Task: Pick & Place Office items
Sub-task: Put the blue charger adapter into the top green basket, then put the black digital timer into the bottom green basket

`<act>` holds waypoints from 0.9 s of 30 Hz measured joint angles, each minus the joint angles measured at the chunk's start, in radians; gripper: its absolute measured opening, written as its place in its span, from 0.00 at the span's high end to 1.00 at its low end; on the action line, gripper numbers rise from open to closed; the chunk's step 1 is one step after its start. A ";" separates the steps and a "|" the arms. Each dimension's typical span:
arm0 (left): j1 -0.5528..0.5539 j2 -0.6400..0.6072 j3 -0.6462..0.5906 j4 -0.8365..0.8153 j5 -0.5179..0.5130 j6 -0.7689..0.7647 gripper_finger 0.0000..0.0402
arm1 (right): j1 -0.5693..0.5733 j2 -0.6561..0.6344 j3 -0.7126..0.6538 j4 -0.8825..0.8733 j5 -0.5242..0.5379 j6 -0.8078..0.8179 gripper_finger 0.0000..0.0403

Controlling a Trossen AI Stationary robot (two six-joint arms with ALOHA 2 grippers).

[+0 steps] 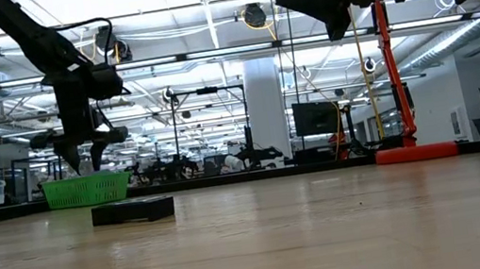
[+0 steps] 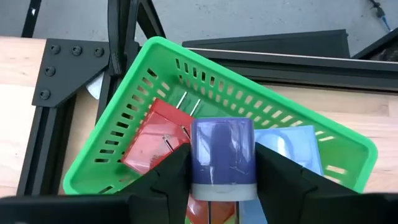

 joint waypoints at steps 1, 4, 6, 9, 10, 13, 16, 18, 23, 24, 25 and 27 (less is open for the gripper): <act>0.000 0.000 0.000 -0.002 0.000 0.000 0.59 | 0.000 0.000 0.000 0.000 0.000 0.000 0.51; 0.000 0.000 0.000 -0.005 -0.002 0.000 0.52 | 0.000 0.000 0.000 0.000 0.000 0.000 0.51; 0.000 0.000 0.000 -0.007 -0.002 0.000 0.47 | 0.000 0.000 0.000 0.000 0.000 0.000 0.51; 0.000 0.000 0.000 -0.011 -0.002 0.000 0.40 | 0.000 0.000 0.000 0.000 0.000 0.000 0.51; 0.000 0.000 0.000 -0.012 0.005 0.007 0.38 | 0.000 0.000 0.000 0.000 0.000 0.000 0.51; 0.002 -0.012 -0.001 -0.006 0.071 0.078 0.34 | 0.000 0.000 0.000 0.000 0.000 0.000 0.51; -0.003 -0.050 -0.003 -0.011 0.150 0.153 0.31 | 0.000 0.000 0.000 0.000 0.000 0.000 0.51; -0.018 -0.091 -0.004 -0.018 0.170 0.184 0.31 | 0.000 0.000 0.000 0.000 0.000 0.000 0.51; -0.062 -0.251 -0.004 -0.013 0.146 0.240 0.30 | 0.000 0.000 0.000 -0.001 0.000 -0.001 0.51; -0.069 -0.288 -0.004 -0.016 0.140 0.245 0.30 | 0.000 0.000 0.000 -0.001 0.000 -0.001 0.51; -0.076 -0.327 -0.004 -0.017 0.139 0.249 0.30 | 0.000 0.000 0.000 -0.001 0.000 -0.001 0.51; -0.092 -0.407 -0.003 -0.022 0.150 0.265 0.30 | 0.000 0.000 0.000 -0.001 0.000 -0.001 0.51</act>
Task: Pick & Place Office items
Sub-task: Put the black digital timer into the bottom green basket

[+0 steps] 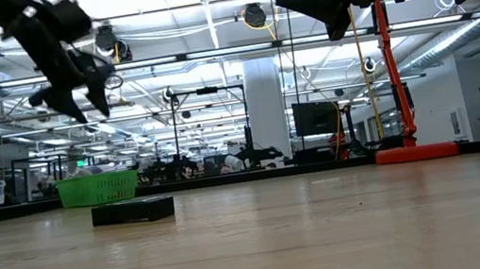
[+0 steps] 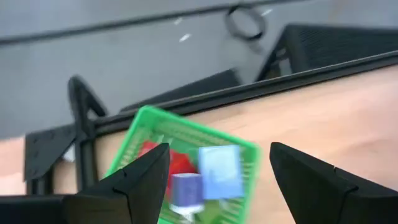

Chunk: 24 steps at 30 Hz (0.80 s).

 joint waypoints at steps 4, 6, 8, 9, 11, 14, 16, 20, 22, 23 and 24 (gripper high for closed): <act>-0.070 -0.173 0.000 -0.033 0.083 0.045 0.30 | 0.000 0.000 0.000 0.000 0.000 0.000 0.51; -0.132 -0.254 0.000 -0.068 0.122 0.064 0.30 | 0.000 0.000 0.000 0.000 0.000 0.000 0.51; -0.211 -0.329 0.000 -0.096 0.142 0.065 0.30 | 0.000 0.000 0.000 0.000 0.000 0.000 0.51; -0.255 -0.363 0.000 -0.113 0.142 0.057 0.30 | 0.000 0.000 0.000 0.000 0.000 0.000 0.51; -0.347 -0.425 -0.004 -0.128 0.137 0.027 0.30 | 0.006 0.003 0.000 0.002 0.000 0.002 0.51; -0.489 -0.513 -0.059 -0.084 0.114 -0.003 0.30 | 0.032 0.059 0.000 0.066 0.000 -0.006 0.51; -0.580 -0.566 -0.118 -0.013 0.095 -0.011 0.30 | 0.055 0.121 0.010 0.132 0.001 -0.016 0.51; -0.751 -0.642 -0.284 0.202 0.056 -0.002 0.30 | 0.096 0.266 0.134 0.099 0.022 -0.029 0.51; -0.824 -0.658 -0.365 0.320 0.022 0.027 0.30 | 0.108 0.338 0.248 -0.045 0.049 -0.027 0.51; -0.858 -0.658 -0.398 0.372 0.001 0.046 0.30 | 0.111 0.368 0.308 -0.149 0.070 -0.026 0.51; -0.891 -0.655 -0.427 0.415 -0.023 0.066 0.30 | 0.113 0.395 0.370 -0.267 0.093 -0.022 0.51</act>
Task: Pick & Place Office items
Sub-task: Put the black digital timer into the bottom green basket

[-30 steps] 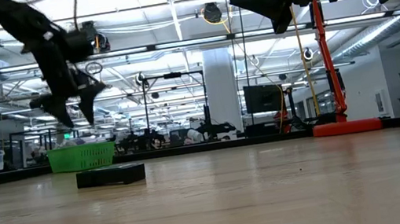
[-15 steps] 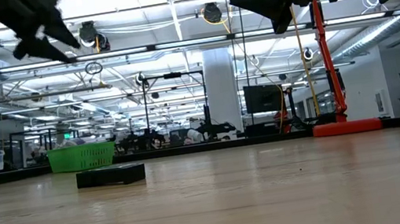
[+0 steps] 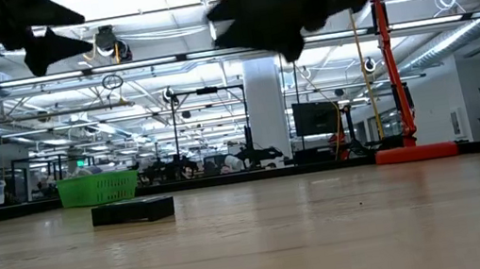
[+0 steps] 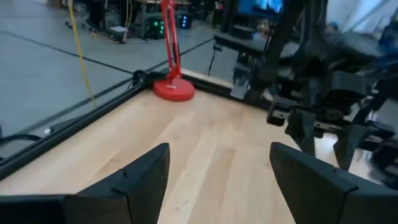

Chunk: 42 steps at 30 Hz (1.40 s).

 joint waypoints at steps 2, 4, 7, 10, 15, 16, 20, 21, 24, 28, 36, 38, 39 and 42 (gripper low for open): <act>-0.058 0.004 -0.037 0.035 -0.065 0.035 0.30 | -0.002 0.059 0.126 -0.221 0.037 0.039 0.51; -0.111 0.024 -0.053 0.051 -0.110 0.064 0.30 | -0.005 0.114 0.231 -0.393 0.042 0.081 0.51; -0.197 0.044 -0.053 0.062 -0.130 0.112 0.30 | -0.010 0.192 0.316 -0.461 0.039 0.095 0.51; -0.288 0.074 -0.052 0.135 -0.136 0.166 0.30 | -0.013 0.259 0.338 -0.415 0.039 0.074 0.51; -0.444 0.124 -0.052 0.244 -0.203 0.255 0.30 | -0.029 0.331 0.341 -0.322 0.038 0.068 0.50; -0.473 0.133 -0.052 0.257 -0.238 0.262 0.30 | -0.031 0.341 0.342 -0.308 0.038 0.068 0.48; -0.573 0.173 -0.020 0.274 -0.384 0.281 0.30 | -0.030 0.370 0.343 -0.257 0.038 0.045 0.38; -0.596 0.185 -0.003 0.272 -0.411 0.289 0.30 | -0.030 0.381 0.350 -0.254 0.038 0.045 0.35; -0.654 0.226 0.051 0.254 -0.470 0.310 0.30 | -0.029 0.411 0.358 -0.261 0.034 0.053 0.26; -0.687 0.284 0.113 0.192 -0.509 0.264 0.30 | -0.031 0.458 0.389 -0.259 0.038 0.081 0.21; -0.688 0.347 0.121 0.190 -0.499 0.233 0.30 | -0.048 0.500 0.414 -0.282 0.062 0.124 0.29; -0.688 0.360 0.121 0.200 -0.492 0.196 0.30 | -0.050 0.500 0.415 -0.296 0.061 0.114 0.33; -0.687 0.367 0.121 0.212 -0.486 0.170 0.30 | -0.052 0.498 0.415 -0.297 0.053 0.105 0.36; -0.688 0.391 0.121 0.240 -0.480 0.081 0.30 | -0.059 0.492 0.414 -0.292 0.005 0.070 0.46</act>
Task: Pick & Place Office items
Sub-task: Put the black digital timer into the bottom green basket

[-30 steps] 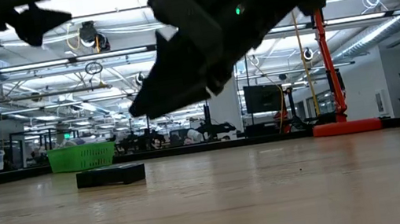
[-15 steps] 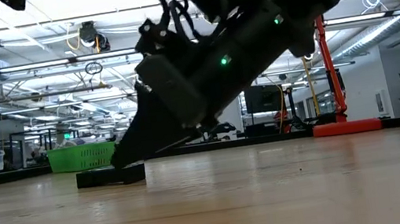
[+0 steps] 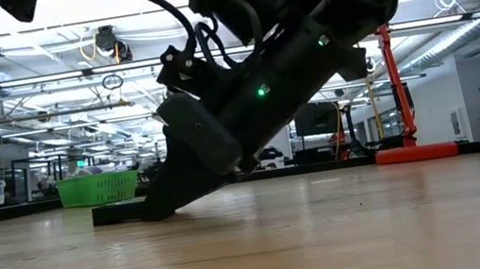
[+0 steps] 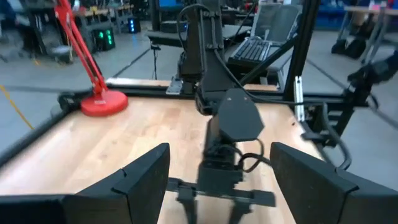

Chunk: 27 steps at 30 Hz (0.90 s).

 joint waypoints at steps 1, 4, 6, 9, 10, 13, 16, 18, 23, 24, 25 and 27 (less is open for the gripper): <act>0.000 0.007 0.000 0.005 0.000 -0.026 0.30 | -0.003 0.001 0.000 0.010 -0.017 -0.008 0.51; 0.000 0.030 0.000 0.007 -0.002 -0.051 0.30 | -0.014 0.001 -0.002 0.032 -0.050 -0.030 0.63; 0.003 0.046 0.000 0.007 -0.013 -0.045 0.30 | -0.022 0.001 -0.002 0.038 -0.048 -0.046 0.64; 0.018 0.065 0.000 0.019 -0.020 -0.052 0.30 | -0.026 -0.021 -0.003 0.009 -0.046 -0.108 0.64; 0.023 0.070 0.000 0.021 -0.020 -0.057 0.30 | -0.026 -0.036 -0.004 -0.014 -0.045 -0.140 0.64; 0.040 0.086 0.000 0.025 -0.013 -0.137 0.30 | -0.016 -0.096 -0.001 -0.089 0.002 -0.236 0.64; 0.061 0.110 0.000 0.031 -0.012 -0.269 0.30 | 0.011 -0.168 -0.003 -0.189 0.143 -0.324 0.64; 0.077 0.128 0.000 0.039 -0.012 -0.329 0.30 | 0.042 -0.220 -0.003 -0.243 0.274 -0.383 0.64; 0.127 0.183 0.000 0.056 -0.001 -0.442 0.30 | 0.130 -0.306 -0.002 -0.184 0.594 -0.564 0.64; 0.138 0.198 0.000 0.067 0.005 -0.458 0.30 | 0.146 -0.313 -0.003 -0.159 0.647 -0.606 0.64; 0.148 0.214 0.000 0.084 0.021 -0.467 0.30 | 0.159 -0.315 -0.003 -0.115 0.680 -0.646 0.64; 0.170 0.249 0.000 0.128 0.057 -0.469 0.30 | 0.175 -0.315 -0.002 -0.042 0.703 -0.723 0.64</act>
